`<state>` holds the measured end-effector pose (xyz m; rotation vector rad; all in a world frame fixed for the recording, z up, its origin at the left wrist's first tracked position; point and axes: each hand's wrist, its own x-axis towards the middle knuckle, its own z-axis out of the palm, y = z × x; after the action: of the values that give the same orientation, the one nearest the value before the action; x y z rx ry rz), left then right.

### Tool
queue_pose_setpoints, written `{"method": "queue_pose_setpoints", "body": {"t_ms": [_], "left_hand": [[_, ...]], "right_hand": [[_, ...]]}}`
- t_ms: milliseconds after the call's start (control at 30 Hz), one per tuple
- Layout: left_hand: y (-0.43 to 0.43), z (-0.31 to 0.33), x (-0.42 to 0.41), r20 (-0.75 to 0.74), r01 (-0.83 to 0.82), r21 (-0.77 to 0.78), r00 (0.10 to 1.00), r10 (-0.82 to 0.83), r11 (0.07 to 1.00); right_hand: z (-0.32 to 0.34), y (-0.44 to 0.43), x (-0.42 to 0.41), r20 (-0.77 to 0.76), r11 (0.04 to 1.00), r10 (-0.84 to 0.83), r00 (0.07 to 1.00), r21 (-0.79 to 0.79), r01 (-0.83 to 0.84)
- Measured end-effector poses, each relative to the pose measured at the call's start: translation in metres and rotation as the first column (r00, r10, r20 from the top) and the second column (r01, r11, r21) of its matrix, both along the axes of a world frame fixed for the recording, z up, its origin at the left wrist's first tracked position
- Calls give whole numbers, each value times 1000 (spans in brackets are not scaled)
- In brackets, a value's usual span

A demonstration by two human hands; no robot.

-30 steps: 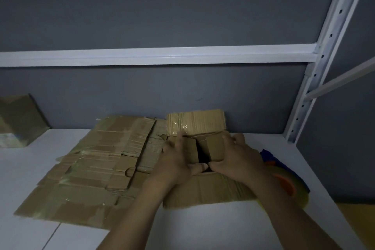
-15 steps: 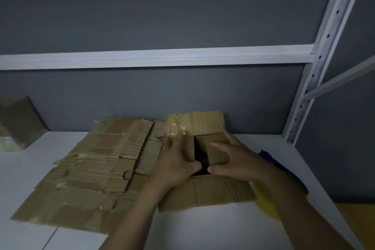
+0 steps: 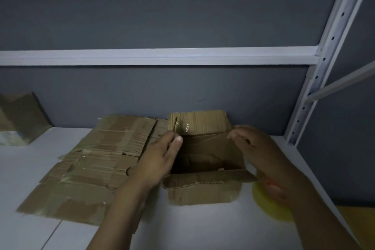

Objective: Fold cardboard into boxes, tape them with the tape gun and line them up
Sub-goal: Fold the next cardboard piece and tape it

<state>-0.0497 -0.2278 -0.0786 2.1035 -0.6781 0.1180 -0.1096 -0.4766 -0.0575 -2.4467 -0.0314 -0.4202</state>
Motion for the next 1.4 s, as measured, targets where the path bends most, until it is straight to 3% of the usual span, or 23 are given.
{"method": "queue_pose_setpoints", "body": {"t_ms": [100,167,300,400,500,567,633,733,867,967,1067,1233,1400], "left_hand": [[13,3,-1,-75,35,54,997,-31,998],[18,6,-1,-106,63,88,993,-54,994],[25,13,0,-192,170,94,970,-150,981],[31,12,3,-287,314,55,914,-286,948],[41,8,7,-346,402,45,865,-364,914],[47,8,6,-383,414,20,844,-375,910],[44,8,1,-350,319,14,889,-294,948],[29,-1,-5,-208,135,-66,967,-146,989],[19,-22,-4,-247,131,-196,952,-178,972],[12,-39,-5,-261,127,-135,952,-159,983],[6,-44,-12,-234,5,-144,972,-39,990],[9,-26,-18,-211,-171,-266,971,116,949],[21,6,-45,-118,-203,-319,978,174,926]], "right_hand": [[15,-20,-20,-176,969,137,975,230,-95],[22,-34,-29,-338,939,245,909,318,-135],[20,-41,-31,-529,960,279,801,122,-254],[6,-31,-29,-441,970,237,866,60,-235],[-5,-25,-26,-262,967,204,943,203,-153],[-13,-20,-23,-149,977,73,986,212,-41],[-22,-12,-19,-70,968,-49,996,242,65],[-38,2,-18,0,923,-92,996,376,85],[-51,12,-19,20,804,-94,995,591,64],[-65,19,-19,-97,814,-154,983,552,182],[-72,24,-21,-126,801,-199,972,550,235],[-54,32,-27,-7,802,-104,995,590,88],[-18,55,-39,114,850,-112,987,525,37]]}}
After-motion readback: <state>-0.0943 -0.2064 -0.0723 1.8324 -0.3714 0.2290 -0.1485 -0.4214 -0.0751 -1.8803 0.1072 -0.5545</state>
